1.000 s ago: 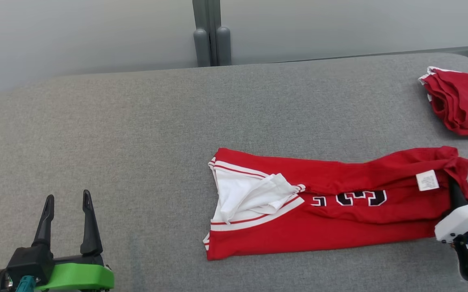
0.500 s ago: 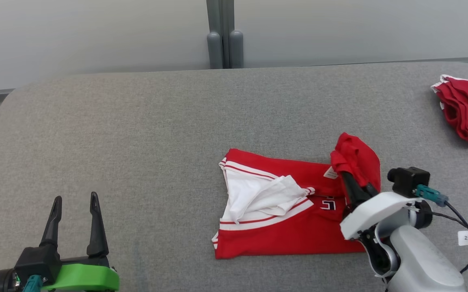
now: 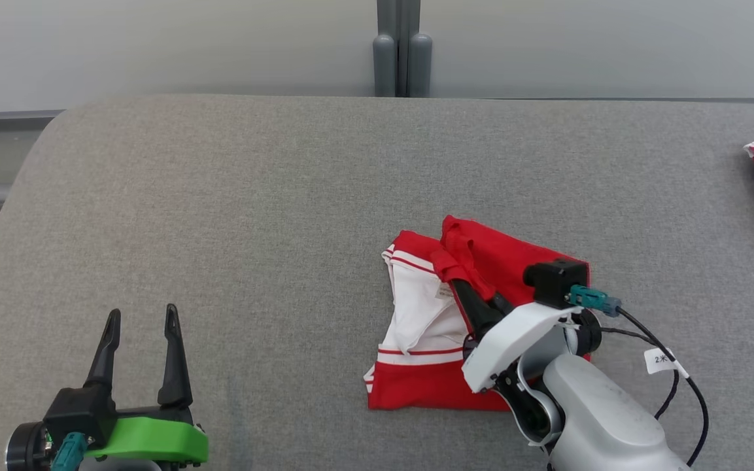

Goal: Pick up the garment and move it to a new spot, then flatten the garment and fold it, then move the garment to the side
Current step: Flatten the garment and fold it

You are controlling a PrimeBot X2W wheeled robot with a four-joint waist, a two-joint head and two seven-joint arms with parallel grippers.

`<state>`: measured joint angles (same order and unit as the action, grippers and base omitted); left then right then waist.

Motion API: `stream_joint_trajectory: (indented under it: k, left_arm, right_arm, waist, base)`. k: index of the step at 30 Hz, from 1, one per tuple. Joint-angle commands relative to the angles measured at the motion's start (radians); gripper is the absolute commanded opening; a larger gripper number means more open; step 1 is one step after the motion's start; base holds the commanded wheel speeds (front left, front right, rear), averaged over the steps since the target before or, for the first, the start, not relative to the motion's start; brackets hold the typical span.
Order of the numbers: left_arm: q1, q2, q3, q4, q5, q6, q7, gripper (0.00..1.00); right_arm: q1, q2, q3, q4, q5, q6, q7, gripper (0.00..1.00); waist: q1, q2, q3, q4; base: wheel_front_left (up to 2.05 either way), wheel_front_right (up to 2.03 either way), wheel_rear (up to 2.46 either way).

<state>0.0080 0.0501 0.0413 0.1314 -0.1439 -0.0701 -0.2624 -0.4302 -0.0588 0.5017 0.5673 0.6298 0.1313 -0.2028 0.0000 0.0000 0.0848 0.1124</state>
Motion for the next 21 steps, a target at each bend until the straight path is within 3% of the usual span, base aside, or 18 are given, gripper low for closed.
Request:
stream_joint_trajectory:
  k: [1, 6, 7, 8, 14, 21]
  left_arm:
    - [-0.021, 0.002, -0.003, 0.002, -0.011, 0.006, -0.003, 1.0]
    - [-0.029, 0.002, -0.013, 0.011, -0.016, 0.009, -0.003, 1.0]
    - [-0.03, 0.002, -0.017, 0.013, -0.016, 0.009, -0.003, 1.0]
    - [-0.032, 0.002, -0.019, 0.015, -0.016, 0.008, -0.003, 1.0]
    - [-0.039, 0.002, -0.017, 0.021, -0.016, 0.006, -0.003, 1.0]
    - [-0.025, 0.002, -0.017, 0.015, -0.008, 0.004, -0.003, 1.0]
  right_arm:
    - [-0.017, 0.001, 0.012, 0.016, 0.015, -0.001, -0.005, 0.0]
    - [-0.044, 0.006, 0.062, 0.061, 0.048, -0.001, -0.022, 0.0]
    - [-0.052, 0.007, 0.073, 0.068, 0.059, -0.001, -0.028, 0.93]
    - [-0.055, 0.007, 0.083, 0.069, 0.072, -0.001, -0.032, 1.0]
    - [-0.086, 0.004, 0.068, 0.087, 0.057, -0.001, -0.058, 1.0]
    - [-0.023, -0.101, -0.085, -0.03, -0.013, -0.001, -0.062, 1.0]
  waist:
    - [0.0, 0.0, 0.008, 0.009]
    - [0.0, 0.0, 0.011, 0.013]
    - [0.0, 0.0, 0.011, 0.013]
    - [0.0, 0.0, 0.01, 0.013]
    - [0.0, 0.0, 0.001, 0.0]
    - [0.0, 0.0, -0.015, -0.023]
  base:
    - [0.0, 0.0, 0.0]
    - [0.0, 0.0, 0.0]
    - [0.0, 0.0, 0.0]
    - [0.0, 0.0, 0.0]
    - [0.0, 0.0, 0.0]
    - [0.0, 0.0, 0.0]
